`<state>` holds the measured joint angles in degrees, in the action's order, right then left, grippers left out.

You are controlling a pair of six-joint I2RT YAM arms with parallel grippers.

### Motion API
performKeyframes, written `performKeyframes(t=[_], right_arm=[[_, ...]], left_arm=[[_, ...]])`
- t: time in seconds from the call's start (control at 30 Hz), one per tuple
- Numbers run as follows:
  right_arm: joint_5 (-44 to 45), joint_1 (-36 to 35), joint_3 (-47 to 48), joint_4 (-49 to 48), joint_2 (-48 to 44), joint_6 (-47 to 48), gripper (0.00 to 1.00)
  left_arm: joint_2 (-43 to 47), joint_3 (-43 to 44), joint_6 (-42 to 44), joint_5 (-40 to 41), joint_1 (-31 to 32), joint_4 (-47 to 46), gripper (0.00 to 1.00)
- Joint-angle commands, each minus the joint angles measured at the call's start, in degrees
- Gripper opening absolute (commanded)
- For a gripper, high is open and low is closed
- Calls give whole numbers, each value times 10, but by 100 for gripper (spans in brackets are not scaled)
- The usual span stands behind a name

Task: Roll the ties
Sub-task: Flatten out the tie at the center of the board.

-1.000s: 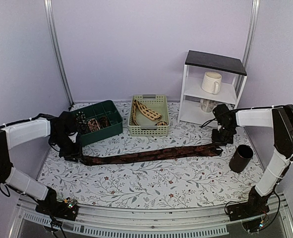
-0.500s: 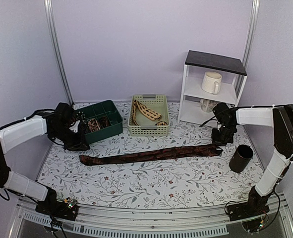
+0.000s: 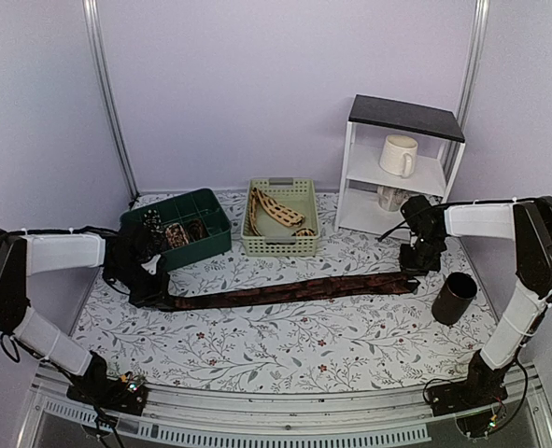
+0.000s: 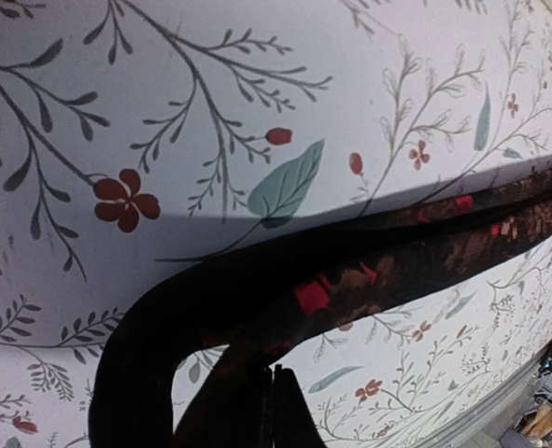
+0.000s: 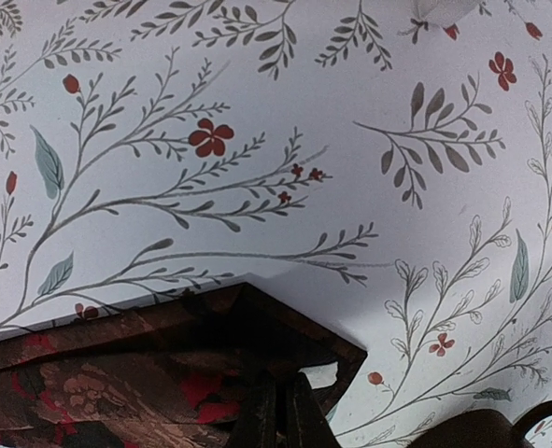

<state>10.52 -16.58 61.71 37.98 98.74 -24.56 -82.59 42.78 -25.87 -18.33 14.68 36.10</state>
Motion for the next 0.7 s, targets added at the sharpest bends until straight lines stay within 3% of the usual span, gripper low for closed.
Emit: performKeyframes(t=[0.0, 0.43, 0.67], right_arm=[[13, 2, -10, -12, 2, 6, 5], [38, 2, -13, 6, 4, 6, 8], [38, 2, -9, 7, 6, 6, 22]], left_arm=[[-13, -1, -8, 14, 4, -34, 0], [-35, 3, -6, 19, 5, -43, 0], [-33, 10, -6, 16, 5, -40, 0]])
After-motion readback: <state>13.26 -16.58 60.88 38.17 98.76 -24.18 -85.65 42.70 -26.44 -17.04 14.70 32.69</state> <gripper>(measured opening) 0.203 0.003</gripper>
